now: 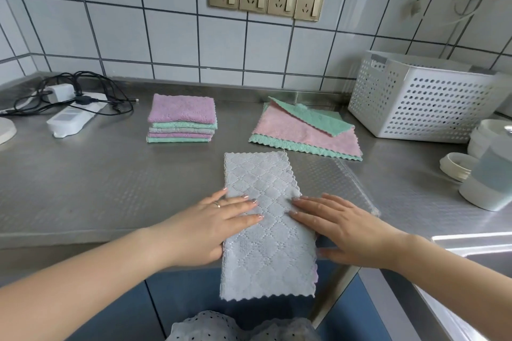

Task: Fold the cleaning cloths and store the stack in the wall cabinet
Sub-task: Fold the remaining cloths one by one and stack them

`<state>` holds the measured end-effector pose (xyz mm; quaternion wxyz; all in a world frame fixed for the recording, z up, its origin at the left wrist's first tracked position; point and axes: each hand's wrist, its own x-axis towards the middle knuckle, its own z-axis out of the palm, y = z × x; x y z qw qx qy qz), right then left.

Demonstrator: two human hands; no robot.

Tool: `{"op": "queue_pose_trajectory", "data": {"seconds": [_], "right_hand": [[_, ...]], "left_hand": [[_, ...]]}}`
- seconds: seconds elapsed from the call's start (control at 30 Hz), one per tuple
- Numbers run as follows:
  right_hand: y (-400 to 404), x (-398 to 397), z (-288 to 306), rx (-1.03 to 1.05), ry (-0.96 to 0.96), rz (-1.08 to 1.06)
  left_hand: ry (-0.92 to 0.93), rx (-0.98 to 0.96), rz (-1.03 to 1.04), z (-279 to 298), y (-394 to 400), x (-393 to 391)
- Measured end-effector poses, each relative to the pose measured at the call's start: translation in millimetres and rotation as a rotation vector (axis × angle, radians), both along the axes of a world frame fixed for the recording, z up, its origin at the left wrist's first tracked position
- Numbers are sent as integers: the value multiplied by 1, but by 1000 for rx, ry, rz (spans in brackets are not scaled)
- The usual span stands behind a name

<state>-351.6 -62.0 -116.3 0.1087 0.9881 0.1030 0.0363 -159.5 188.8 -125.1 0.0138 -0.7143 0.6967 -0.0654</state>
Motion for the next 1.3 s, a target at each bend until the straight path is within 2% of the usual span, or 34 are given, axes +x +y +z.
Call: {"op": "queue_pose_trajectory", "data": {"seconds": [0.07,0.13,0.2,0.27,0.4,0.53,0.67,0.77,0.93,1.07,1.2,1.3], "right_hand": [[2,2,-4,-11,-99,85],[6,4,-2,42,-191,165],[12,6,2,181,-209,164],[18,7,6,420,-217,62],[34,16,22,960,-307,-298],[37,39,29,1159,-422,-497],[28,62,27,1106,-322,-693],[28,73,27,1012,-177,-795],[26,85,35,894,-69,-821],[24,92,35,736,-127,-774],[18,100,34,701,-148,-770],[13,107,31,679,-137,-802]], "left_hand": [[58,-78,-32,-2,-6,2],[313,-117,7,6,-9,-1],[587,-92,125,17,-10,-1],[809,-167,210,25,-10,-4],[905,-298,365,29,-20,-7],[1086,-426,384,28,-33,-1],[1163,-504,484,27,-45,-1],[1115,-422,596,23,-47,5],[1077,-207,567,39,-47,6],[1114,-181,552,41,-50,12],[1133,-189,564,40,-56,20],[1277,-166,620,39,-61,23]]}}
